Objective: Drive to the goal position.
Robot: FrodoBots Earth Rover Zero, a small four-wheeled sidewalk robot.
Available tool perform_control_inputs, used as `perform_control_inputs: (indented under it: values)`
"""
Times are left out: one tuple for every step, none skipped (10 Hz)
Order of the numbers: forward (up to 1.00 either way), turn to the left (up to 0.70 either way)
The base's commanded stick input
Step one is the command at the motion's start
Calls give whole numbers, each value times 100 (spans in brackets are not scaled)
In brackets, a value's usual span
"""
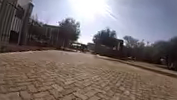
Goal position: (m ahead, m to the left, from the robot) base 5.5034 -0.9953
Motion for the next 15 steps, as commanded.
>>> perform_control_inputs:
  values:
    - [100, 0]
    - [100, 0]
    - [100, 0]
    - [100, 0]
    - [100, 0]
    - [100, 0]
    - [100, 0]
    - [100, 0]
    - [100, 0]
    - [100, 0]
    - [100, 0]
    - [100, 0]
    - [100, 0]
    - [100, 0]
    - [100, 0]
